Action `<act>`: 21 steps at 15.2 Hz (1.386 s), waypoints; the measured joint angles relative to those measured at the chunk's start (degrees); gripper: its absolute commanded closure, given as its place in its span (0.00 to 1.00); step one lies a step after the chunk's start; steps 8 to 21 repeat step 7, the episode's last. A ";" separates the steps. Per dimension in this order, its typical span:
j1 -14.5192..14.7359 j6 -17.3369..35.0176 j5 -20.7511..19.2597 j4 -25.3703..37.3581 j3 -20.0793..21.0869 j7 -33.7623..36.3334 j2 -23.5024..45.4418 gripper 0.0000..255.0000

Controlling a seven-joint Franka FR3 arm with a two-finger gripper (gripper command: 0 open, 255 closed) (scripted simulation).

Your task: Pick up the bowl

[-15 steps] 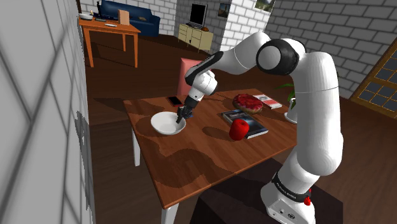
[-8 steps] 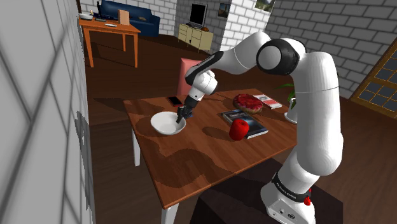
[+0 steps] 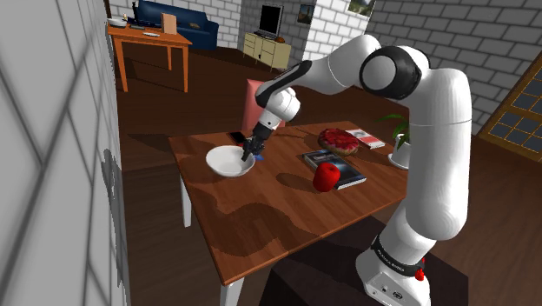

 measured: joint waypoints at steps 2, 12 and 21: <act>0.10 -0.90 -0.61 0.14 -0.24 0.85 -0.99 1.00; 0.27 -2.83 -1.88 0.19 -0.75 2.54 -3.32 1.00; 0.27 -2.83 -1.88 0.19 -0.75 2.54 -3.32 1.00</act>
